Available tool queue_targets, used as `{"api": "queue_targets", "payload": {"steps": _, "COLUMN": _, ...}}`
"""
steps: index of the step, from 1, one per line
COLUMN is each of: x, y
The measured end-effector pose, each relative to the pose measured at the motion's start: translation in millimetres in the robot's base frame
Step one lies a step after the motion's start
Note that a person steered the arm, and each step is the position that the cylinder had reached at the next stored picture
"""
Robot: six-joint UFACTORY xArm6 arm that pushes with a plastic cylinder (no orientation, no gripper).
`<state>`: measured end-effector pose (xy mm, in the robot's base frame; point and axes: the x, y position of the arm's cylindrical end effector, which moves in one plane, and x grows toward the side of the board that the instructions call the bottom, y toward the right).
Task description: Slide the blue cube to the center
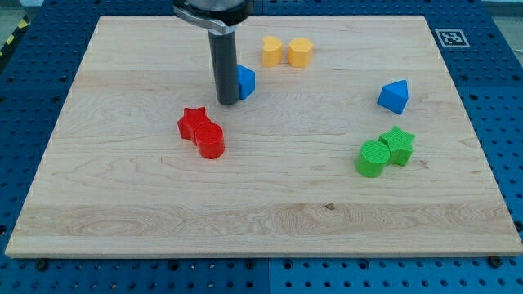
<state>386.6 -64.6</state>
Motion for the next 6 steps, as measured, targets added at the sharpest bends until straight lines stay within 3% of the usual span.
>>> {"api": "queue_targets", "payload": {"steps": 2, "x": -40.2, "y": -27.8}}
{"api": "queue_targets", "payload": {"steps": 6, "x": -17.8, "y": 96.4}}
